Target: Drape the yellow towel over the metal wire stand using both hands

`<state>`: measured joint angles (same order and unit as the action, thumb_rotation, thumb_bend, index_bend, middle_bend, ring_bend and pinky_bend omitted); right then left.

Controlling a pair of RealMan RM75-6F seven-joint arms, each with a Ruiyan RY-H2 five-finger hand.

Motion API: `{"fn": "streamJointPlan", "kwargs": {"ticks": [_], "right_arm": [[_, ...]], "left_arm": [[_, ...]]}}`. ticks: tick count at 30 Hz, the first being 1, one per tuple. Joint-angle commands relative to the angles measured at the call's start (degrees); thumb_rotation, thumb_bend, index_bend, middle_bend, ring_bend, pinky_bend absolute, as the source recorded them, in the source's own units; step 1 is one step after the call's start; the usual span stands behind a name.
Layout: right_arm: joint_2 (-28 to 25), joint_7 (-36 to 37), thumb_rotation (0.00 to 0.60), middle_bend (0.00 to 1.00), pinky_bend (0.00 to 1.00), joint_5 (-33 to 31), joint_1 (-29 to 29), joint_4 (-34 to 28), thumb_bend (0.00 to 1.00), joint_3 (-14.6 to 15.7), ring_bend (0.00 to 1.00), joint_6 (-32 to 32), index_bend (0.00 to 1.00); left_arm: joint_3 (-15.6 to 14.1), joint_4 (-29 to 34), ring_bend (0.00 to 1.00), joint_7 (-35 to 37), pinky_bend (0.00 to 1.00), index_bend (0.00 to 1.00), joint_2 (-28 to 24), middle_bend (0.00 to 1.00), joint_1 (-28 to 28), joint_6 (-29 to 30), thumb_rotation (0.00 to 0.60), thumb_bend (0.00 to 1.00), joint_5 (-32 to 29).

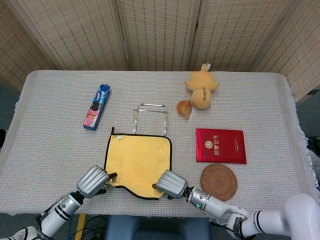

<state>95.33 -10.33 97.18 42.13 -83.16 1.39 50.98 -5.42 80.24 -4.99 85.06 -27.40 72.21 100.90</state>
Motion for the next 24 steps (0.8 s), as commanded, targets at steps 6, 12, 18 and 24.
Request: {"fn": "streamJointPlan", "kwargs": {"ticks": [6,12,18,24], "right_arm": [[-3.62,1.54,0.600,1.00,1.00,0.62,0.07,-3.68,0.54,-2.16,1.00,4.78,0.69],[-7.76,1.24,0.600,1.00,1.00,-0.59,-0.46,-7.09,0.55,-5.35,1.00,8.79,0.70],[-12.96,1.69,0.600,1.00,1.00,-3.46,-0.69,-10.88,0.55,-9.58,1.00,11.35,0.70],[-17.69,1.62,0.600,1.00,1.00,-7.02,0.39,-13.24,0.55,-13.87,1.00,11.11,0.70]], "left_arm": [[3.80,2.72,0.87,2.92,1.00,0.64,-3.12,1.00,-2.14,2.30,0.600,0.47,0.14],[8.82,7.97,0.87,4.36,1.00,0.64,-7.82,1.00,-5.91,0.90,0.600,0.47,-1.52],[14.63,11.16,0.87,7.19,1.00,0.64,-11.67,1.00,-10.84,-3.47,0.600,0.47,-5.67],[19.88,13.56,0.87,10.44,1.00,0.64,-14.92,1.00,-16.01,-9.97,0.600,0.47,-11.57]]}}
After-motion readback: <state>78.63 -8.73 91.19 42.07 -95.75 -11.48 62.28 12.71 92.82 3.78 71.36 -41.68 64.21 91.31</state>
